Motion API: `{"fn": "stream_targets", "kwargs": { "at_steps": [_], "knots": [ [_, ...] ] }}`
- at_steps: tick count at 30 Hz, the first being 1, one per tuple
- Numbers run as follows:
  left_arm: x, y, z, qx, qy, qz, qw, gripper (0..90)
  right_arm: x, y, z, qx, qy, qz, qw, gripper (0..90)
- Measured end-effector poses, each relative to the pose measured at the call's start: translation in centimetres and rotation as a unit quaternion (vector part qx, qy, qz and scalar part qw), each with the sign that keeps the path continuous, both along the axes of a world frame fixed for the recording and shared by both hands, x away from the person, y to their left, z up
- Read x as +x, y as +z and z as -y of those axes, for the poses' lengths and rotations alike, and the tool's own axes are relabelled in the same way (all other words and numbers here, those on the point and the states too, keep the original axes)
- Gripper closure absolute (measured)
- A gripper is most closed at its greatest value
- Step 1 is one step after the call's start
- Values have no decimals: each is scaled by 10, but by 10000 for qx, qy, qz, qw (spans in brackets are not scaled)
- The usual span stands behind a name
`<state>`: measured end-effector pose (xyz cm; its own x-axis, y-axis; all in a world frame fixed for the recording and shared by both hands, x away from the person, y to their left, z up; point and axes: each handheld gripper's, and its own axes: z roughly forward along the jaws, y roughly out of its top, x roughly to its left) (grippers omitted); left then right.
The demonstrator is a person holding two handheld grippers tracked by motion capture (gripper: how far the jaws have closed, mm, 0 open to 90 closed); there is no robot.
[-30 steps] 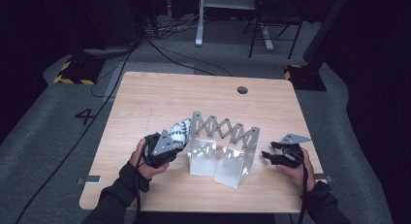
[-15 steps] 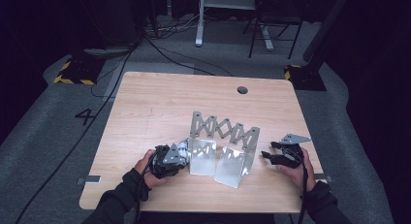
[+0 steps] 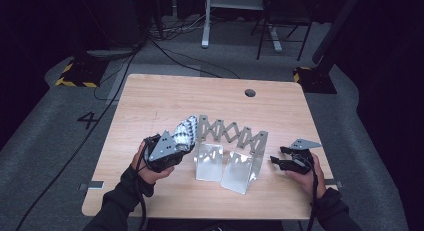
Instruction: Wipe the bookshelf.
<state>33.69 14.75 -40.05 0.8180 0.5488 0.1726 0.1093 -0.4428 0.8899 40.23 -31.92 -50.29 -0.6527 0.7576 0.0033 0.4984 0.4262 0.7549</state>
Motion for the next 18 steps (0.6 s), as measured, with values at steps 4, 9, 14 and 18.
{"fn": "stream_targets", "kwargs": {
  "at_steps": [4, 9, 14, 18],
  "knots": [
    [2, -3, 1, 90, -73, -29, 9999, 747, 0, 0, 1, -8, 0, 12, 10000, 365],
    [6, -26, 7, 425, -180, -352, 9983, 747, -2, 0, 1, 2, -39, 14, 10000, 356],
    [12, -52, 13, 776, -251, -792, 9935, 747, -2, 0, 1, 1, -45, -7, 10000, 350],
    [15, -67, 16, 936, -295, -1048, 9896, 747, -2, 0, 1, -1, -49, -4, 10000, 345]
  ]
}}
